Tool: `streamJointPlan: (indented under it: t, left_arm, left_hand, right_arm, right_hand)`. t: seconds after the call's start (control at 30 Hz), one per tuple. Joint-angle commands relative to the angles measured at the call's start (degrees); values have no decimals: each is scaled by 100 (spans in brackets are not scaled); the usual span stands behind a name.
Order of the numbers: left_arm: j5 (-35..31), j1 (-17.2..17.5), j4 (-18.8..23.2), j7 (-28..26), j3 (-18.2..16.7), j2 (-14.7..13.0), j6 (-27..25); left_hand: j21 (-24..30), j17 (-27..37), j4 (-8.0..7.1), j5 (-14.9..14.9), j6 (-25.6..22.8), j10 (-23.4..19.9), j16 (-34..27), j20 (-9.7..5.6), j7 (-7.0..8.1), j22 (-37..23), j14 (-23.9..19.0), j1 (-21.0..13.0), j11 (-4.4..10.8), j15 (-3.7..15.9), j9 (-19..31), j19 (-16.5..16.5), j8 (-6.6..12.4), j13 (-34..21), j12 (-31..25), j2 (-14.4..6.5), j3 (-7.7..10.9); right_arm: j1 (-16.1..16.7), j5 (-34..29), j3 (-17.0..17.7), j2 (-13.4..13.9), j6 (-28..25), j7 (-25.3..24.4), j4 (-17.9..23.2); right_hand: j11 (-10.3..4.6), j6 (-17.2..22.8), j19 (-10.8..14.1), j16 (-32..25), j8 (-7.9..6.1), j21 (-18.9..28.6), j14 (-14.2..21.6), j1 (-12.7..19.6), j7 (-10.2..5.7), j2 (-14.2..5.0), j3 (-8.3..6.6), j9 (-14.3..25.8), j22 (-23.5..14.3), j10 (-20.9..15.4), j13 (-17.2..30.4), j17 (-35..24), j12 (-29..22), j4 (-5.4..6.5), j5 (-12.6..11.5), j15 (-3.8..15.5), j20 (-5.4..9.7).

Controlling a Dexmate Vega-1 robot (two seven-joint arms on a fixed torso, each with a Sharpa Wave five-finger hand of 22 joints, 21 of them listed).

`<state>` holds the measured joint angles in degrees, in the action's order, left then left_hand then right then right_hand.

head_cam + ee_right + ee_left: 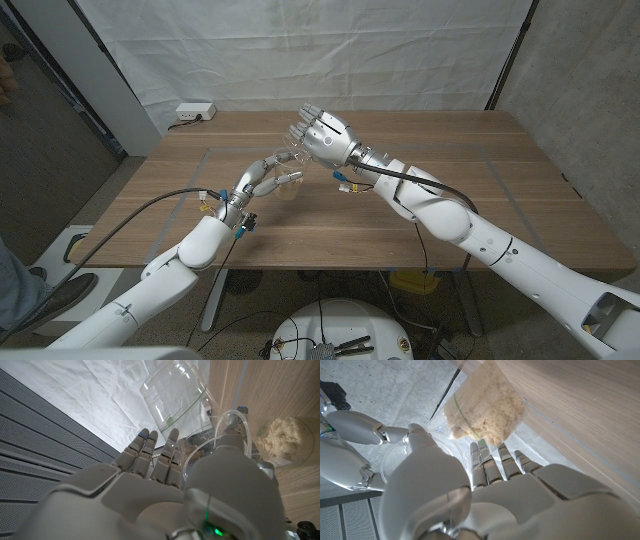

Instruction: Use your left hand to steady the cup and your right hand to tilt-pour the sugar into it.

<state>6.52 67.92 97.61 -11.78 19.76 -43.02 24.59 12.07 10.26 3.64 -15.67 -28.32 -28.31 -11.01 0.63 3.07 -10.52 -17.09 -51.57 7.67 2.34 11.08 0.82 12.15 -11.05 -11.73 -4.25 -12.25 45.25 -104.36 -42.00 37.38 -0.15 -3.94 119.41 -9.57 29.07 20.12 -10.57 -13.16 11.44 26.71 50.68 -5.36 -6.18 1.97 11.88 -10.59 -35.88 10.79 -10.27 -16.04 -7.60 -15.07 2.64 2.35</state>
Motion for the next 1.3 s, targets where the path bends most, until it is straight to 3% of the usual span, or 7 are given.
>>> streamJointPlan:
  t: [0.03, 0.5, 1.3]
  left_arm:
    - [-4, -14, -9, 5, 12, 14, -9]
    - [-13, 9, 20, -5, 4, 0, -9]
    - [11, 73, -31, -75, -68, 10, 193]
  left_hand:
    - [-1, 13, -17, 0, -58, -16, -4, 9, -20, -25, -54, -25, 4, 172, 6, 11, -4, -19, 15, -49, -53]
    - [-2, 14, -20, 2, -65, -40, -8, 12, -14, -25, -67, -39, 30, 169, 6, 12, -7, -20, 10, -62, -70]
    - [-12, 13, -19, 3, -25, -4, 6, 59, 6, -24, -39, -79, 71, 186, 8, 34, -31, -20, 29, -76, -104]
  right_arm:
    - [39, 134, 20, -82, -113, -62, -41]
    - [358, 452, 123, -248, -523, -289, -34]
    - [1081, 2444, 429, -788, -1130, -775, 15]
  right_hand:
    - [-20, 513, -36, -4, 12, 10, -21, -3, -531, -46, -24, 5, -25, -35, 31, -15, 7, 5, -17, 714, 327]
    - [-15, 532, -26, -9, 13, 19, -8, -3, -526, -48, -25, 6, -26, -41, 31, -15, 12, 11, -15, 709, 322]
    - [11, 522, 14, -22, 35, 41, 34, -25, -487, -44, -18, 7, -28, -61, 32, -16, 22, 33, -4, 659, 251]
